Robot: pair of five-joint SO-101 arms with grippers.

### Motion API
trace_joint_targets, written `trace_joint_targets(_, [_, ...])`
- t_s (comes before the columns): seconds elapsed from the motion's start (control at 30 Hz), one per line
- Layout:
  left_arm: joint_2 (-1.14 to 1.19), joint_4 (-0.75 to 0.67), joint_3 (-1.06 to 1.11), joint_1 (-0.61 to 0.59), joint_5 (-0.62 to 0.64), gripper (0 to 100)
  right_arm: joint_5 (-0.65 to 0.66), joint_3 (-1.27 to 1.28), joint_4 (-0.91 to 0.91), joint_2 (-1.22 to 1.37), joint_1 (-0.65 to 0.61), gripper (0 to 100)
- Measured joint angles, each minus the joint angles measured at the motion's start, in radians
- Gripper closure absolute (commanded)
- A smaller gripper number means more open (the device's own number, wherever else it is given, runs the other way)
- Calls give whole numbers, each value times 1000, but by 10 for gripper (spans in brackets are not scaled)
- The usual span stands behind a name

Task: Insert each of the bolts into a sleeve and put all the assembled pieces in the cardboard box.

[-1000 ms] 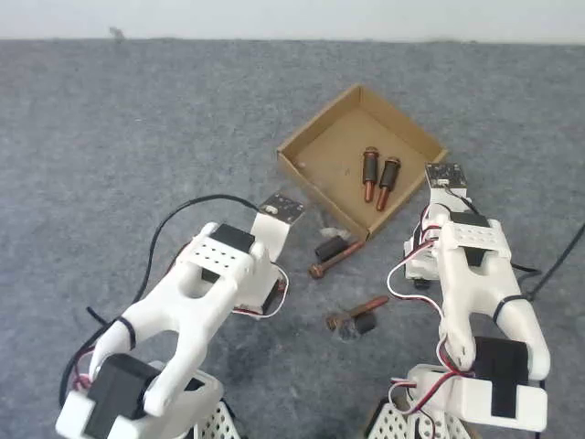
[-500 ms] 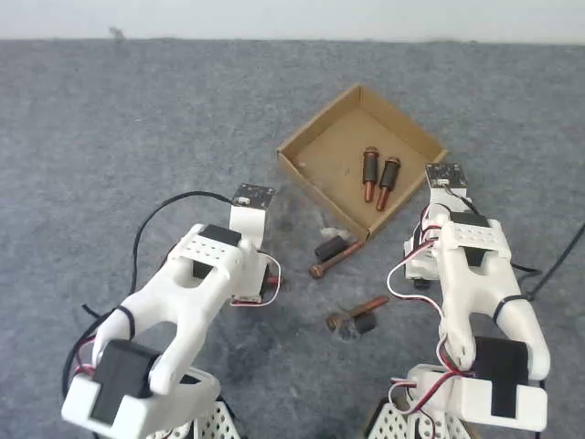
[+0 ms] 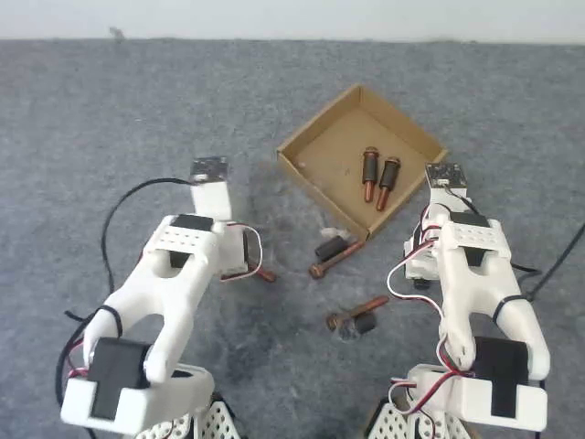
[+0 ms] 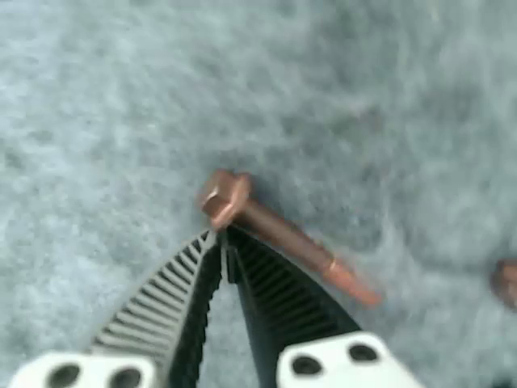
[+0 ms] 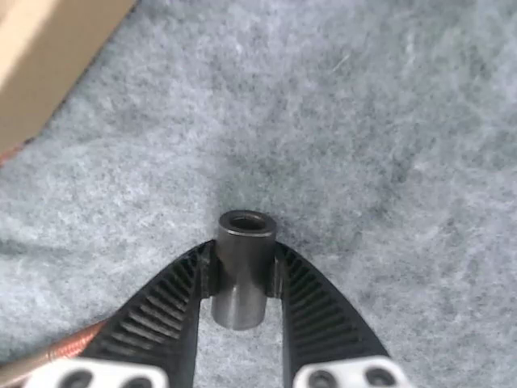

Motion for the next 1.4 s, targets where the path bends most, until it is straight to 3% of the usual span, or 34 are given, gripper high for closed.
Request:
trace_joint_targets(0.37, [72, -152, -74, -9, 51, 985, 0, 0, 0, 0, 0, 991])
trace_joint_targets(0.57, [-31, -160, -83, 31, 207, 982, 0, 0, 0, 0, 0, 991])
trace_joint_targets(0.77, [-118, -160, -35, 87, 229, 842, 0, 0, 0, 0, 0, 991])
trace_joint_targets(1.0, [-126, -160, 23, 94, 229, 933, 0, 0, 0, 0, 0, 991])
trace_joint_targets(1.4, [49, -160, -14, 77, 233, 927, 0, 0, 0, 0, 0, 991])
